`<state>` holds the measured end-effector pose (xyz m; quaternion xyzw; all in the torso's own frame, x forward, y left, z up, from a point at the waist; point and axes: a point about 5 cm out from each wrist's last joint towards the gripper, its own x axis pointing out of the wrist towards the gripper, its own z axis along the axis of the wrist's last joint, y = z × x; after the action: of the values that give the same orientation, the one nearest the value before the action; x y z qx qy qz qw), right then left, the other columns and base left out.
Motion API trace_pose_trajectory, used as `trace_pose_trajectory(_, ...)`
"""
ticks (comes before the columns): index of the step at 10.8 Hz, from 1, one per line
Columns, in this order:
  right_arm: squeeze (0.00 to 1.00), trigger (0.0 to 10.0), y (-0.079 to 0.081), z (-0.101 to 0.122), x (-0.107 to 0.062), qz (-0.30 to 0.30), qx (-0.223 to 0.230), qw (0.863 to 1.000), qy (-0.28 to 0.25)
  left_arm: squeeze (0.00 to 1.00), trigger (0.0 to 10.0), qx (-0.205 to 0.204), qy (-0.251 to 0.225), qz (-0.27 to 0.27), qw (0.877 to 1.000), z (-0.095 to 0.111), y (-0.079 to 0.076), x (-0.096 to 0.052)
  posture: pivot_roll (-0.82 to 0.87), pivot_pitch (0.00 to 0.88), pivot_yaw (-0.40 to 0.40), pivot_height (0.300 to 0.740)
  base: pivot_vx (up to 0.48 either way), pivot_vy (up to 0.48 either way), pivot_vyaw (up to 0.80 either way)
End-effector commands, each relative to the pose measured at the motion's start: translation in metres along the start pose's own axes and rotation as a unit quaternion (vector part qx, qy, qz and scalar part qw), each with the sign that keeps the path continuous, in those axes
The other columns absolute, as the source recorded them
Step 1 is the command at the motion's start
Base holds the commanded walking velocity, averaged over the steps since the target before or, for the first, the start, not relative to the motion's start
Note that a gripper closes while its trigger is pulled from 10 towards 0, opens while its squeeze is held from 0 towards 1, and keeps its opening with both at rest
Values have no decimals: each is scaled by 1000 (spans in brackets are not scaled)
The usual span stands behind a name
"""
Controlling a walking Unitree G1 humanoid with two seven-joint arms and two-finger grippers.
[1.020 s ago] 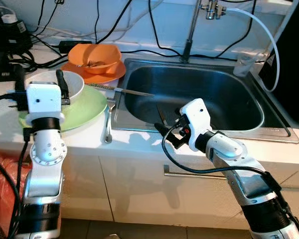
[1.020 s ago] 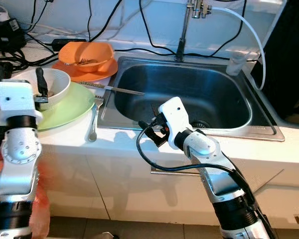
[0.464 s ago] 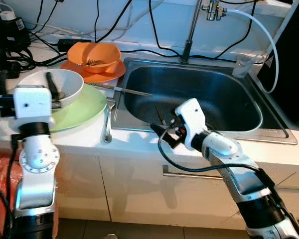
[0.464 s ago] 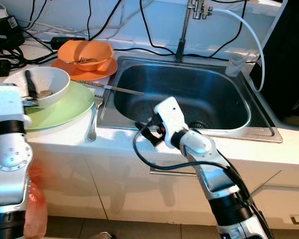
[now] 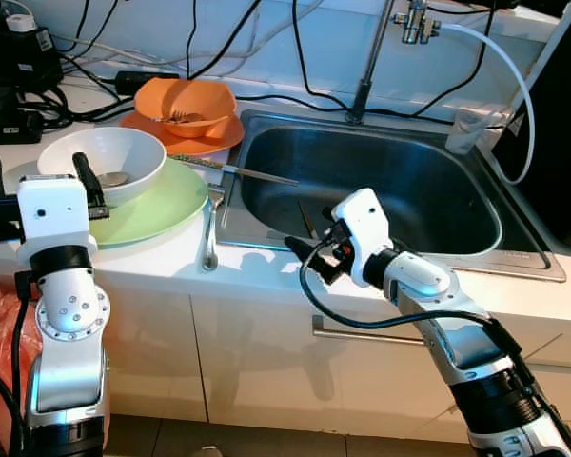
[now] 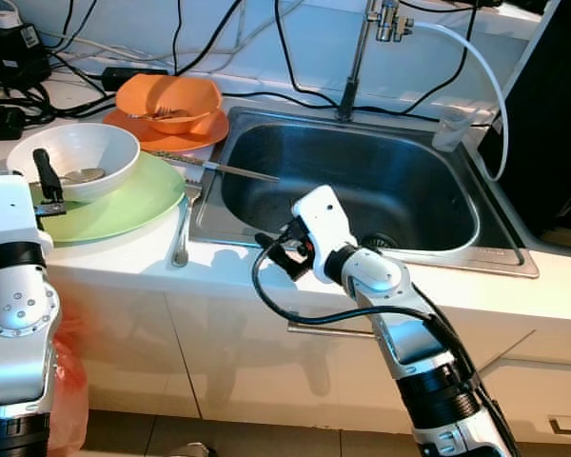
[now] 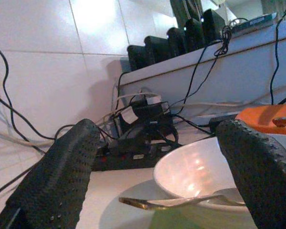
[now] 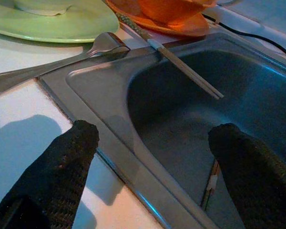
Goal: Kitchen organization
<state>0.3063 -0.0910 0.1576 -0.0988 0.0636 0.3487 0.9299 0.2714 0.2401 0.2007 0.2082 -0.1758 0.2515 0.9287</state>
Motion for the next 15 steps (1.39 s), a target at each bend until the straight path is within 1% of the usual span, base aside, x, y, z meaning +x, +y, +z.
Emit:
trace_pose_trajectory(1, 0, 10000, -4, 3, 0, -1, -10, 1000, -3, 1000, 10000, -7, 15, 6, 1000, -4, -2, 0, 148, 0, -77, 740, 0, 0, 0)
trace_pose_trajectory(2, 0, 10000, -5, 4, 1, -1, -12, 1000, -5, 1000, 10000, -39, 34, -2, 999, -9, -6, 2, 146, 0, -75, 740, 0, 0, 0)
trace_pose_trajectory(3, 0, 10000, -5, 6, 1, -2, -13, 1000, -7, 1000, 10000, -57, 38, -12, 998, -10, -10, 4, 146, 0, -75, 740, 0, 0, 0)
trace_pose_trajectory(4, 0, 10000, -4, 8, 2, 9, -9, 1000, -13, 886, 10000, -73, 58, -10, 996, -16, -14, 8, 141, 0, -72, 740, 0, 0, 0)
trace_pose_trajectory(5, 0, 10000, 2, 13, -1, 41, 17, 999, -30, 0, 10000, -88, 60, -17, 994, -17, -15, 11, 136, 0, -70, 740, 0, 0, 0)
trace_pose_trajectory(7, 0, 10000, 16, 19, -8, 108, 52, 991, -54, 0, 10000, -102, 65, -17, 993, -19, -15, 15, 130, 0, -69, 740, 0, 0, 0)
trace_pose_trajectory(8, 0, 10000, 21, 19, -10, 132, 61, 988, -56, 0, 10000, -104, 62, -19, 992, -19, -16, 17, 130, 0, -67, 740, 0, 0, 0)
trace_pose_trajectory(10, 0, 10000, 24, 16, -12, 140, 63, 987, -49, 0, 10000, -111, 55, -28, 992, -18, -16, 19, 130, 0, -61, 740, 0, 0, 0)
trace_pose_trajectory(11, 0, 10000, 25, 14, -13, 139, 65, 987, -46, 0, 3725, -122, 56, -34, 990, -19, -18, 20, 127, 0, -55, 740, 0, 0, 0)
trace_pose_trajectory(12, 0, 10000, 26, 14, -13, 137, 67, 987, -45, 0, 784, -129, 55, -40, 989, -19, -19, 22, 124, 0, -52, 740, 0, 0, 0)
trace_pose_trajectory(13, 0, 10000, 26, 14, -13, 134, 68, 988, -45, 0, 0, -138, 54, -48, 988, -18, -20, 23, 119, 0, -46, 740, 0, 0, 0)
trace_pose_trajectory(15, 0, 10000, 25, 13, -14, 125, 69, 989, -44, 0, 0, -140, 48, -54, 988, -15, -23, 25, 116, 0, -41, 740, 0, 0, 0)
